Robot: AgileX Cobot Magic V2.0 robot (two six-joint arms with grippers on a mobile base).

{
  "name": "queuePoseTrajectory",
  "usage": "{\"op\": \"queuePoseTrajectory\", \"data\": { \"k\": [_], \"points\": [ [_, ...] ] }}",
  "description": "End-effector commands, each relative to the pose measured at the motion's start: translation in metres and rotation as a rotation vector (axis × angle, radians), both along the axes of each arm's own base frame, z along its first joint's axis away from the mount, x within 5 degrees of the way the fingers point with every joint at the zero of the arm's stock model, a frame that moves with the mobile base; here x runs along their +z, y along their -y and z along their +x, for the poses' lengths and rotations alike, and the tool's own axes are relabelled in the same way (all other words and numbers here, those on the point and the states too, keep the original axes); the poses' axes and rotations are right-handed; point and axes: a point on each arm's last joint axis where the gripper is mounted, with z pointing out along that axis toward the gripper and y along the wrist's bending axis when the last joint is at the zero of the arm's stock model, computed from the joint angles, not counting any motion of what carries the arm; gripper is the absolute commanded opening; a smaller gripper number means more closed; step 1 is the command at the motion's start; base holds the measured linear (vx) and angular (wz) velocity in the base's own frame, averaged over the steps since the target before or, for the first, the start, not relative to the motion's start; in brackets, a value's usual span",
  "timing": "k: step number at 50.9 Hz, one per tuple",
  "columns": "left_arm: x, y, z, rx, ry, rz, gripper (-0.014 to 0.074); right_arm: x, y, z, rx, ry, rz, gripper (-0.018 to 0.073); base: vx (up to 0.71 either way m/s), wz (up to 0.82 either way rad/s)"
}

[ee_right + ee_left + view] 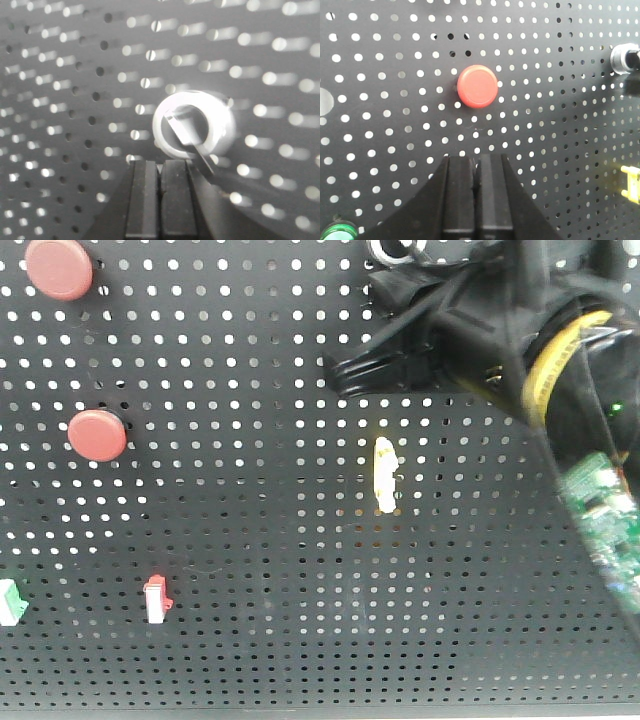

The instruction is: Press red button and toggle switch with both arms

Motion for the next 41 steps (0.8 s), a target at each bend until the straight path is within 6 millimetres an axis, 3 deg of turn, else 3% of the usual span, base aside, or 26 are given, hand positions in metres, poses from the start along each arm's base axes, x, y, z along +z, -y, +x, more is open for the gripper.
{"op": "queuePoseTrajectory", "data": {
  "k": [1, 7, 12, 20, 28, 41],
  "points": [
    [0.017, -0.002, -0.006, -0.004, 0.105, -0.048, 0.0001, 0.026, 0.028, -0.012, -0.123, 0.078, 0.029, 0.0, 0.0, 0.0],
    [0.017, -0.002, -0.006, -0.004, 0.105, -0.048, 0.0001, 0.03, 0.029, -0.017, -0.092, 0.091, 0.04, 0.0, 0.0, 0.0],
    [0.017, -0.002, -0.006, -0.004, 0.105, -0.048, 0.0001, 0.034, 0.023, -0.028, 0.044, 0.114, 0.057, 0.0, 0.0, 0.0],
    [0.017, -0.002, -0.006, -0.004, 0.105, -0.048, 0.0001, 0.017, 0.028, -0.045, 0.132, 0.125, 0.003, 0.0, 0.0, 0.0],
    [0.017, -0.002, -0.006, -0.004, 0.105, -0.048, 0.0001, -0.003, 0.051, -0.063, 0.087, 0.108, -0.022, 0.0, 0.0, 0.0],
    [0.017, -0.002, -0.006, -0.004, 0.104, -0.047, 0.0001, -0.002, 0.1, -0.091, -0.092, 0.114, 0.058, 0.0, 0.0, 0.0]
  ]
}}
